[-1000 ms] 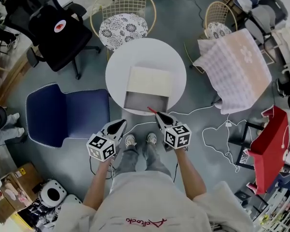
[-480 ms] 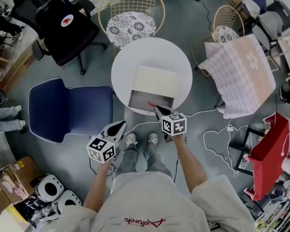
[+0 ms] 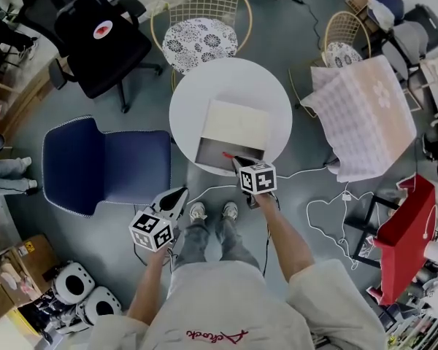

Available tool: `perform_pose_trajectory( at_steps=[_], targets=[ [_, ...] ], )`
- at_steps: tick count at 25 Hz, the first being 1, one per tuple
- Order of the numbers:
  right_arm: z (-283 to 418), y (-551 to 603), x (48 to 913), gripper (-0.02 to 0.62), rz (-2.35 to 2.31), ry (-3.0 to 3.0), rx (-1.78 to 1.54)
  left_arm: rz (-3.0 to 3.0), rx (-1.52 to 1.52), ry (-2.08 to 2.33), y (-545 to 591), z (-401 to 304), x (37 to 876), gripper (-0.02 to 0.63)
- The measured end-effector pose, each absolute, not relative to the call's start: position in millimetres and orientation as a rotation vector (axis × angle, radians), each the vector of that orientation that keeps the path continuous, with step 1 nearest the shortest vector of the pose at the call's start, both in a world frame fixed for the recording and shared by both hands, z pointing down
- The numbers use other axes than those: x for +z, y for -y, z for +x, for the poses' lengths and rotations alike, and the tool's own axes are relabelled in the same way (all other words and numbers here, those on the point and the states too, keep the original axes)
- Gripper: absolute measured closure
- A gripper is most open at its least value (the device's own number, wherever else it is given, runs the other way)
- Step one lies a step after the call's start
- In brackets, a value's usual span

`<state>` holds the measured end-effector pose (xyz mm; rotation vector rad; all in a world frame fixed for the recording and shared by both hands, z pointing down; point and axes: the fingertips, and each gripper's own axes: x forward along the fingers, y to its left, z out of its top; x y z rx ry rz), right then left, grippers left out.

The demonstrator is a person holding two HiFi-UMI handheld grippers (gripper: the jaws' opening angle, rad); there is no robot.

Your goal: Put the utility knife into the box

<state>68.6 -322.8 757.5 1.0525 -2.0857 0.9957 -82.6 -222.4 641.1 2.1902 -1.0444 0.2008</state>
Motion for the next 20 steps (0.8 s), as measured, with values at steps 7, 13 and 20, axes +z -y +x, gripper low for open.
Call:
perform_pose_trajectory(
  at_steps=[7,13,20],
  targets=[
    [65.2,333.5,766.4,0.569,1.016,2.028,0.998,2.180,0.197,1.061,220.9,-90.5,641.3,0.595],
    [66.2,337.9,775.6,0.569,0.983,1.953,1.034,2.164,0.189,1.075,218.5,-95.7,643.2,0.595],
    [67.3,338.5,780.9,0.568,0.988,1.930,1.054,2.164,0.184,1.074,218.3,-98.3,642.7,0.595]
  ],
)
